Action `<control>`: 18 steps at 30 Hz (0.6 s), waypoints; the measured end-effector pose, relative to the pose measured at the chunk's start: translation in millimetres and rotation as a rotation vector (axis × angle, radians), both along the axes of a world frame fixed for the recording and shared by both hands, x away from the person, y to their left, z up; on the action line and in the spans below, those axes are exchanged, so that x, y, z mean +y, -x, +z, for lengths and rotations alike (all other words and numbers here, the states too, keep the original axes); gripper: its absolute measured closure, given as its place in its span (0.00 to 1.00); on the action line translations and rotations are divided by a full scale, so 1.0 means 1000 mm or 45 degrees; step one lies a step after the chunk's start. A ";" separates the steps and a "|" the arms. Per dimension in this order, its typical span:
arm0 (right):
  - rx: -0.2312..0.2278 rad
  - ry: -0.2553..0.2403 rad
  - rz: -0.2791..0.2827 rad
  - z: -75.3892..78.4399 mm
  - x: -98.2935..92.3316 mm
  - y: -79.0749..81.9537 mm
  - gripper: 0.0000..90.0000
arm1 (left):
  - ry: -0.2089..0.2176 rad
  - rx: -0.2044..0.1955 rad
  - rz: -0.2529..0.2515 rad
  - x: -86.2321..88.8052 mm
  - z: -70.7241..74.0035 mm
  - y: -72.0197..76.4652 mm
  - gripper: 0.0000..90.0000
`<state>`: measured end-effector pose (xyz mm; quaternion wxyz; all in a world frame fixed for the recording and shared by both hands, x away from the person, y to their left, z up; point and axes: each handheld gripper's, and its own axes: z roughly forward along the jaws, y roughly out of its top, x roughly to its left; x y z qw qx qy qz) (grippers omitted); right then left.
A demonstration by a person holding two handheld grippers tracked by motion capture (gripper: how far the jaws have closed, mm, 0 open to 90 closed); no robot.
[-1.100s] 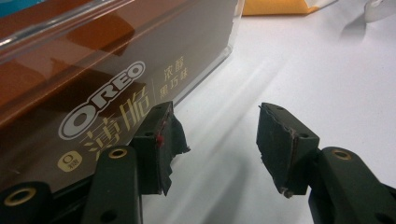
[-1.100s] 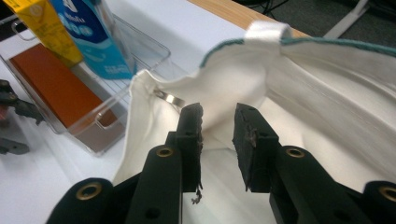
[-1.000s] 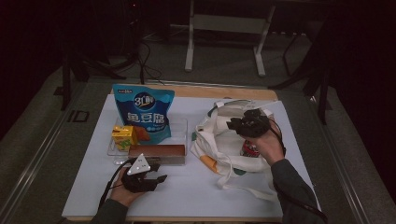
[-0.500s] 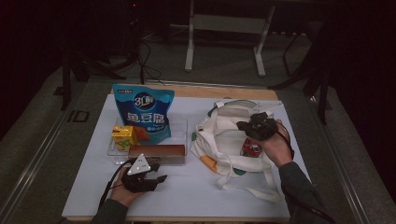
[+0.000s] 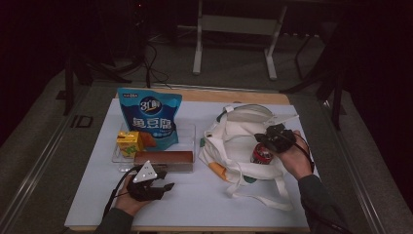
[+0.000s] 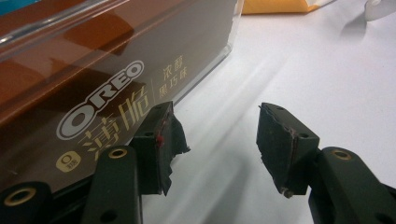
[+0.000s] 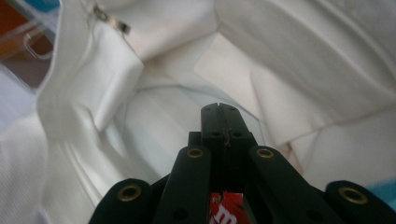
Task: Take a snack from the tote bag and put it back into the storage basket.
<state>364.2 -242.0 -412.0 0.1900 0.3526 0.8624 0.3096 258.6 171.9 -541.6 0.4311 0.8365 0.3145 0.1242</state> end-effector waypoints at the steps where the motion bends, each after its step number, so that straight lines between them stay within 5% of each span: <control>1: 0.004 0.015 0.001 -0.002 0.000 0.001 1.00 | 0.000 -0.001 0.000 0.000 0.000 0.000 0.52; 7: 0.012 0.111 -0.004 -0.010 -0.003 0.008 0.99 | 0.000 0.000 0.000 0.000 0.000 0.000 0.52; 18: 0.050 0.152 0.003 -0.022 -0.028 0.024 1.00 | -0.003 -0.001 -0.001 0.000 0.000 0.000 0.52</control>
